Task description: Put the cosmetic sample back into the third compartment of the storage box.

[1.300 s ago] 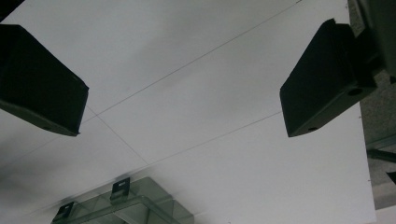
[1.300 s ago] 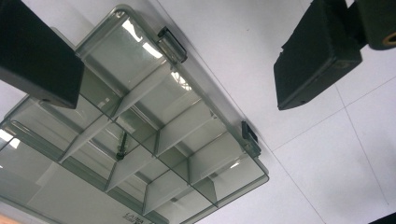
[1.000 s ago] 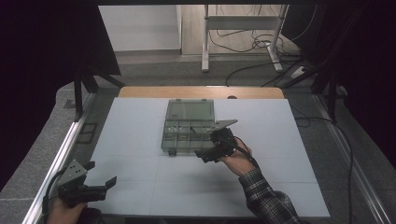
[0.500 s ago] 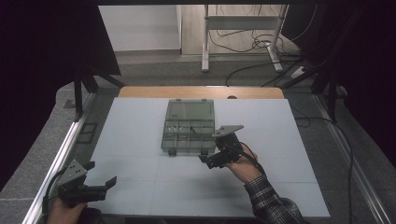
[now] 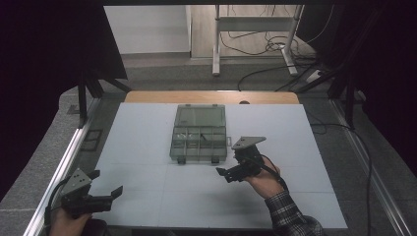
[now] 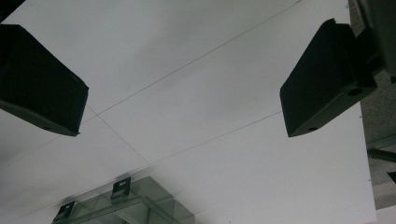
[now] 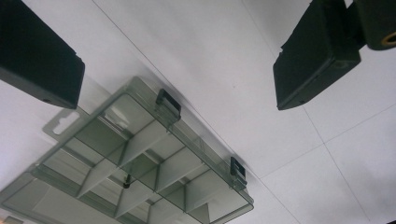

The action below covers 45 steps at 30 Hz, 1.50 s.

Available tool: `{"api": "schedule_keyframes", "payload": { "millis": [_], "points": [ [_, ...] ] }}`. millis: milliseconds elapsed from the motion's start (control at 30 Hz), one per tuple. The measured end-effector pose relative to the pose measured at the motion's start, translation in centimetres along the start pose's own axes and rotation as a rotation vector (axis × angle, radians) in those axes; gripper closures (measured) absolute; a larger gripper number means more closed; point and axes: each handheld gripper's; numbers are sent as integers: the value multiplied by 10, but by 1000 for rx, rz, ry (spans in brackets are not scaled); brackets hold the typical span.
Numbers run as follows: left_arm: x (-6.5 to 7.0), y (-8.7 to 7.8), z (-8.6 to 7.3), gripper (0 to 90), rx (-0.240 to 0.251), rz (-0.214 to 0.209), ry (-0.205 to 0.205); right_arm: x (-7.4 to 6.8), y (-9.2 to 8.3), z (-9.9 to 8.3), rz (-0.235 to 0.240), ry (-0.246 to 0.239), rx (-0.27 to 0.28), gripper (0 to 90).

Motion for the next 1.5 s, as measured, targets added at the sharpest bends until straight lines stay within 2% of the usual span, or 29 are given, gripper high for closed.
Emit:
{"api": "schedule_keyframes", "payload": {
  "millis": [467,733,1267,1500],
  "points": [
    [0,0,0,13,0,1,0,-5,-28,-18,-46,1,36,18],
    [0,0,0,13,0,1,-1,-5,-46,-34,-75,26,61,12],
    [0,0,0,13,2,2,-4,-9,-85,-66,-166,80,116,4],
    [0,0,0,13,2,1,-5,-12,-103,-90,-244,119,133,0]
  ]
}}
Point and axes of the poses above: each handheld gripper's, and its own axes: y roughly forward along the jaws, z roughly out of its top, x roughly to its right, and after that the axes turned 15 degrees about z, right-handed
